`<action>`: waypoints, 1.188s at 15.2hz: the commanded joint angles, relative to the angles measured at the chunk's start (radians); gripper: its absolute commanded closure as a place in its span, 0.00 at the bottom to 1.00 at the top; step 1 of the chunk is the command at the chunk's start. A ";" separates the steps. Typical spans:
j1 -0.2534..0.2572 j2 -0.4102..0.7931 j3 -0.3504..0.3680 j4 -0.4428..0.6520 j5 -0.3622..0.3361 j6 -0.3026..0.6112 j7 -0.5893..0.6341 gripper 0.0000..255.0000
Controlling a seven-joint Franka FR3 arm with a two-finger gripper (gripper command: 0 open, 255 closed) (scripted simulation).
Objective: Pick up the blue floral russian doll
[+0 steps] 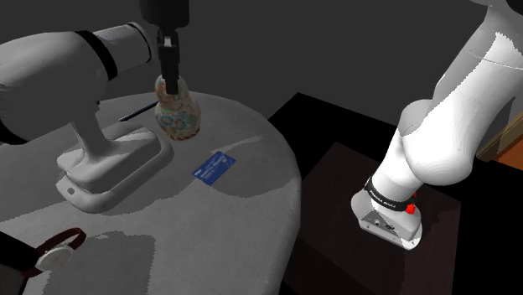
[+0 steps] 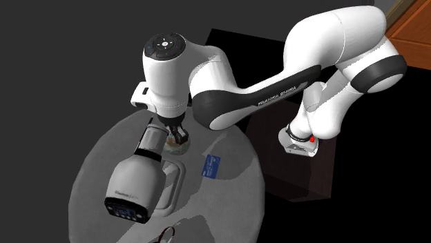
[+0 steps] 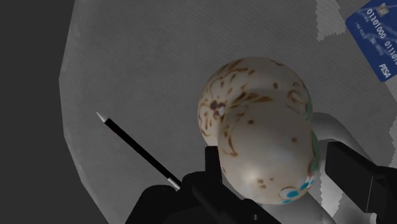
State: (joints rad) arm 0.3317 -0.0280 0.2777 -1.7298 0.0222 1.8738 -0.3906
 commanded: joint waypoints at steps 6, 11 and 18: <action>0.001 0.004 0.000 0.006 0.000 -0.011 -0.001 1.00; 0.001 0.015 0.001 0.086 -0.003 -0.081 0.002 1.00; 0.004 0.041 0.003 0.213 -0.012 -0.182 0.009 1.00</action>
State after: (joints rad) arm 0.3339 0.0095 0.2795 -1.5375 0.0115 1.7063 -0.3841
